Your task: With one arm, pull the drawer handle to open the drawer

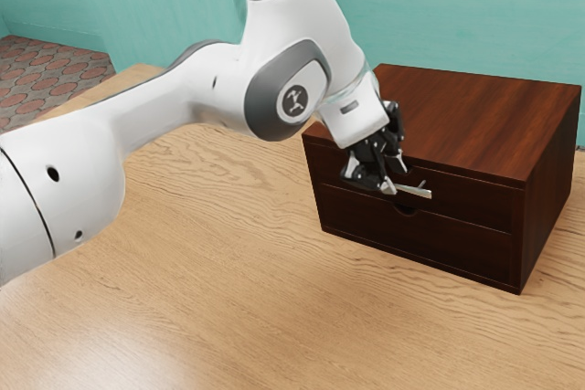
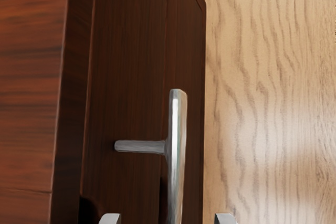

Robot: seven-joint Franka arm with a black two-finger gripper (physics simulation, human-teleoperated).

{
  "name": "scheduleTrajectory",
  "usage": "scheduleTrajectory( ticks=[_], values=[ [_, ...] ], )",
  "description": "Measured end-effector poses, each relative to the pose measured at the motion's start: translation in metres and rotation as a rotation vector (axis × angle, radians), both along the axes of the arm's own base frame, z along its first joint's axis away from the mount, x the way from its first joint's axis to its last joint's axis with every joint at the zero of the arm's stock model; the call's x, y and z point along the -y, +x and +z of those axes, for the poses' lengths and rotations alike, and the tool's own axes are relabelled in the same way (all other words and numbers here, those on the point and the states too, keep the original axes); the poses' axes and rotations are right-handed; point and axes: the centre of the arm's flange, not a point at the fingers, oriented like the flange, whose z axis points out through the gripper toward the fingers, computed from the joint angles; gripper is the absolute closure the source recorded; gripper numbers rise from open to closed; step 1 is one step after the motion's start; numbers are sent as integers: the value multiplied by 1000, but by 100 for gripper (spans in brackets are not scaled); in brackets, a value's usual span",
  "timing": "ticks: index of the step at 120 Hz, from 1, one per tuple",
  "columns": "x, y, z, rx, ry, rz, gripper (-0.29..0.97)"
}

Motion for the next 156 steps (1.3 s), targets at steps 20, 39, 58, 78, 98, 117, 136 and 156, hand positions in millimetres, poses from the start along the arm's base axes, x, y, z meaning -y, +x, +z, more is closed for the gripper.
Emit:
scheduleTrajectory(
  ticks=[20,39,58,78,98,117,136,156],
  values=[
    [8,4,-16,-19,-9,-10,55],
    [5,4,-21,-26,-15,-6,66],
    [4,-13,-32,-63,-18,-14,73],
    [-2,-47,-27,-86,-28,-27,77],
    [3,-59,-33,-88,-24,-38,89],
    [1,-85,-28,-97,-25,-50,78],
    [4,-104,-26,-109,-7,-60,75],
    [5,-124,-28,-127,-10,-60,74]
  ],
)
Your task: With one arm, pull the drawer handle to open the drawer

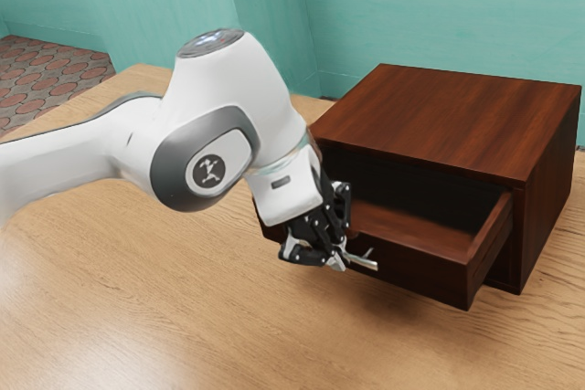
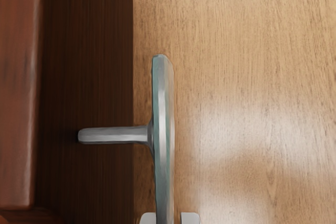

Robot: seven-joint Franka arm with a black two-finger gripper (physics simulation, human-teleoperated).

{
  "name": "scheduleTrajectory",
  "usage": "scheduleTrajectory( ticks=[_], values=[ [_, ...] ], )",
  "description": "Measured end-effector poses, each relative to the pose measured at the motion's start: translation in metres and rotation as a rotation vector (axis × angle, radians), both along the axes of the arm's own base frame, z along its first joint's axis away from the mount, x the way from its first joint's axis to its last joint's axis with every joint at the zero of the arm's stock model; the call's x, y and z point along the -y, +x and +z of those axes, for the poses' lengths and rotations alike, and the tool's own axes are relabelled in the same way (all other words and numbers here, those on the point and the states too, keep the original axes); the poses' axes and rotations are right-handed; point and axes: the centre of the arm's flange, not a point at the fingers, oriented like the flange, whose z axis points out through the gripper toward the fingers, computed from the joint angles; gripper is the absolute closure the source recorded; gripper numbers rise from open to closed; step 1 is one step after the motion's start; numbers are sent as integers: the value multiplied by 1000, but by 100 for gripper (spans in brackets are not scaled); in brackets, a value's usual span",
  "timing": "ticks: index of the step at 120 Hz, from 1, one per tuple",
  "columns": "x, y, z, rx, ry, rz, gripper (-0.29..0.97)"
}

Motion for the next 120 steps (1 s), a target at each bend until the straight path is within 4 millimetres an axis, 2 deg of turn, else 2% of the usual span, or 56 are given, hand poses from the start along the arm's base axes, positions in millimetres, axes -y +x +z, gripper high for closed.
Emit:
scheduleTrajectory(
  ticks=[18,35,51,70,85,98,108,120],
  values=[
    [1,-16,-1,-9,-8,2,74],
    [10,-30,-3,-9,19,-8,79],
    [13,-45,1,-1,33,-7,76],
    [13,-48,1,-2,40,13,74],
    [13,-48,1,-3,48,26,64],
    [14,-48,1,-5,49,36,62],
    [14,-49,2,-4,47,43,66],
    [13,-50,5,-1,46,50,81]
  ],
)
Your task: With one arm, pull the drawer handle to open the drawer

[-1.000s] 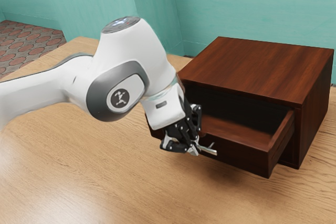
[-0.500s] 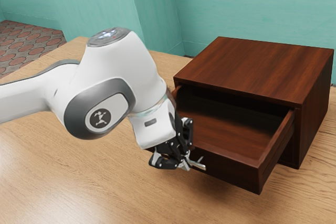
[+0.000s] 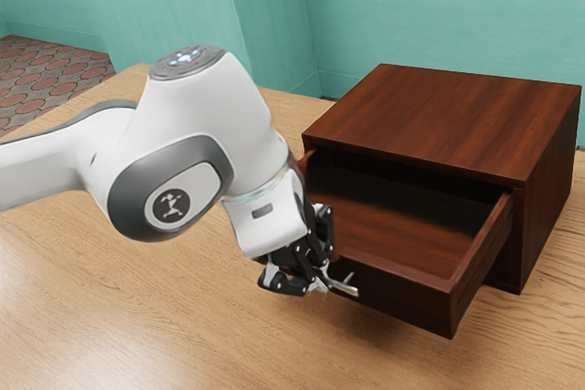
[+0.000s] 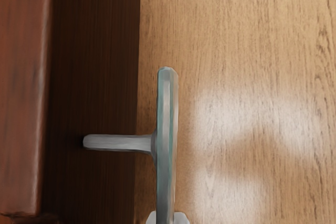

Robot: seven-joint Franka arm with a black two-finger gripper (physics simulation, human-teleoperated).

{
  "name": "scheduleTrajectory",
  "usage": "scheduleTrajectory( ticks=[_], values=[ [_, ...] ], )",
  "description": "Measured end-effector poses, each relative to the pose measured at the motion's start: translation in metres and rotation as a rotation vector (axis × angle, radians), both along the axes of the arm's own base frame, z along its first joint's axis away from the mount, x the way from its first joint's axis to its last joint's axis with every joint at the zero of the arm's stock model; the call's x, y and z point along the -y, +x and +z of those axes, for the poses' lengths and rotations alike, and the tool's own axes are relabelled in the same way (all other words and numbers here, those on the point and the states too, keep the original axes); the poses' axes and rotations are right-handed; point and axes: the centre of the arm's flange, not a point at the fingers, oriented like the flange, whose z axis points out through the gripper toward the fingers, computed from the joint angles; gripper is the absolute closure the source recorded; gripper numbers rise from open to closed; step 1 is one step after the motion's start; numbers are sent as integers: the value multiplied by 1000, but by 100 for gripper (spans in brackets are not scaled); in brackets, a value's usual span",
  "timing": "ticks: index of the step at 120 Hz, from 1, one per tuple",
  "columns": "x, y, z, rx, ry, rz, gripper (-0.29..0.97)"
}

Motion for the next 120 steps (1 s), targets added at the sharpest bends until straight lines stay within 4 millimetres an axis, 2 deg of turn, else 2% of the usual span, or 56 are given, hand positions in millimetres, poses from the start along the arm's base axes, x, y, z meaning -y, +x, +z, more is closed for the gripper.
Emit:
scheduleTrajectory(
  ticks=[4,12,24,34,39,44,56,68,84,87,100,108,115,120],
  values=[
    [0,0,1,1,0,2,84],
    [0,0,2,8,-1,7,97],
    [-1,0,4,14,-4,17,80],
    [-2,0,5,11,-7,22,71],
    [-13,3,5,8,-6,45,61],
    [-21,4,5,9,0,61,58],
    [-22,3,9,16,10,66,64],
    [-22,2,10,19,14,69,58],
    [-22,1,15,28,13,76,64],
    [-23,0,22,39,9,78,67],
    [-32,-8,63,99,-14,95,59],
    [-46,-13,108,136,-30,123,56],
    [-78,-16,169,148,-31,217,46],
    [-113,-16,192,130,-19,311,38]
  ],
)
